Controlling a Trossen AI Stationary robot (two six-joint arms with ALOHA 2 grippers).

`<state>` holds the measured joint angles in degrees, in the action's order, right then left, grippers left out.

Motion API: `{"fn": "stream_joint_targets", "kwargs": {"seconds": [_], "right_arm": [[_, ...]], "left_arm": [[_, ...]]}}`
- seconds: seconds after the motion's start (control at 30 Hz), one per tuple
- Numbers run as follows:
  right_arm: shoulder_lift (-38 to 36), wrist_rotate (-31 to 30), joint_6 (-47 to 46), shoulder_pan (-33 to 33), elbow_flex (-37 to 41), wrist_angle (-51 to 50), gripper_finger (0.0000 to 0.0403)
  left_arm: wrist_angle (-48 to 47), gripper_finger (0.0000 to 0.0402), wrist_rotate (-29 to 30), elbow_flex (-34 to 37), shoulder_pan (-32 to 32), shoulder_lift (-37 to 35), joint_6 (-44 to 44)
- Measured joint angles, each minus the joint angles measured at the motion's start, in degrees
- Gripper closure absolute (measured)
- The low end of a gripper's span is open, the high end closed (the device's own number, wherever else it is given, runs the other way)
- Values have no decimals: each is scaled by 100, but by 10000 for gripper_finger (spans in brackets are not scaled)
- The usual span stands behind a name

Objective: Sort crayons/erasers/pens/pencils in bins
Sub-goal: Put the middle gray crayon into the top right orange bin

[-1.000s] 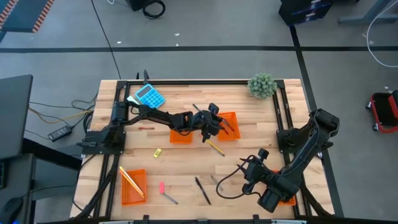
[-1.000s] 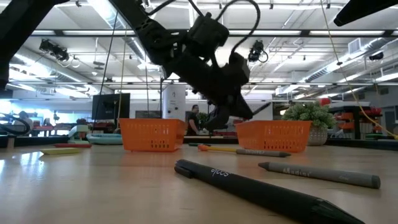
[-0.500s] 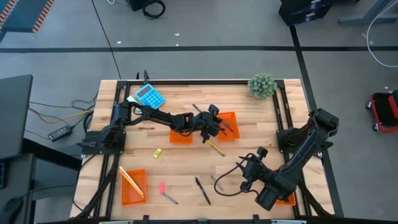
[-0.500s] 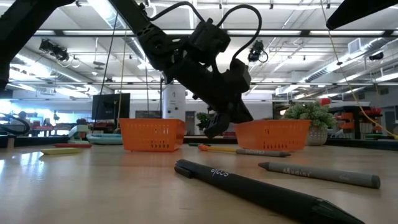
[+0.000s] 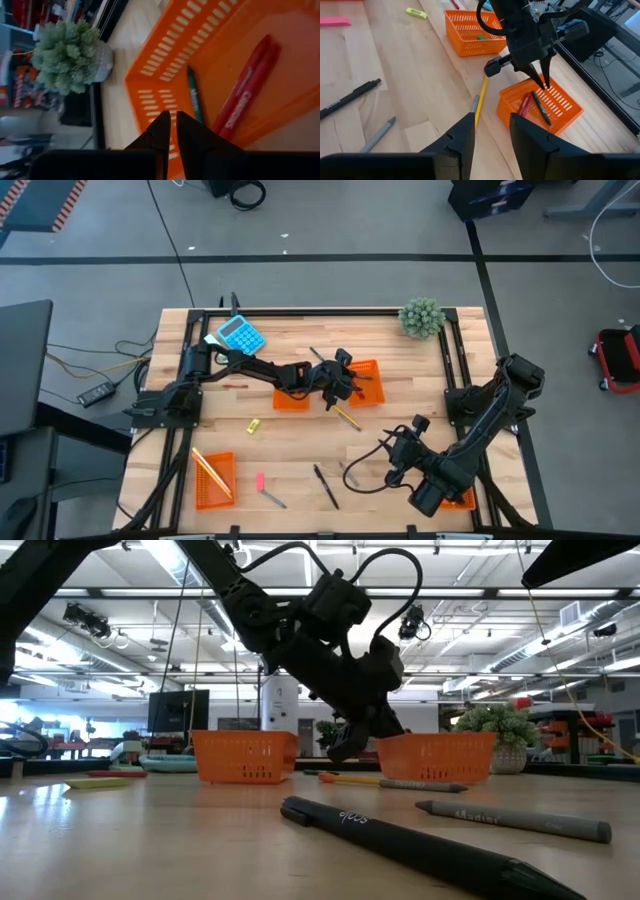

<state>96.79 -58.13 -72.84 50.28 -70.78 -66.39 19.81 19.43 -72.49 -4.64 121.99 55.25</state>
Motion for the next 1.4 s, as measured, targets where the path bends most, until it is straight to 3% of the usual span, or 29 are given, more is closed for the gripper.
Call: {"fn": "stream_joint_targets", "kwargs": {"seconds": [0.3,0.47,0.57,0.67,0.8,0.87,1.0,1.1,1.2,1.4], "right_arm": [[0,0,0,9,0,2,274],[0,2,0,-7,0,11,274],[2,-13,183,-4,0,4,274],[2,-203,577,-4,0,11,274],[4,-443,597,-38,0,33,274],[4,-697,466,-77,11,72,274],[4,-1047,368,-243,118,443,274],[4,-1041,585,-443,322,1107,274],[4,-807,1008,-669,535,1750,274],[4,364,2255,-1407,736,3011,274]], "left_arm": [[-18,369,2067,2,561,-49,850],[-97,380,2456,2,843,-435,792],[-554,386,2417,2,953,-836,325],[-1612,391,1951,0,980,-1360,-753],[-2842,396,85,2,773,-2060,-2329],[-2976,396,-514,2,712,-2284,-2748],[-2982,393,-1035,226,733,-2750,-3049],[-2434,395,-1606,815,799,-3197,-3083],[-1320,397,-1701,1706,896,-3740,-3263],[950,384,-1680,3168,974,-4921,-3778]]}}
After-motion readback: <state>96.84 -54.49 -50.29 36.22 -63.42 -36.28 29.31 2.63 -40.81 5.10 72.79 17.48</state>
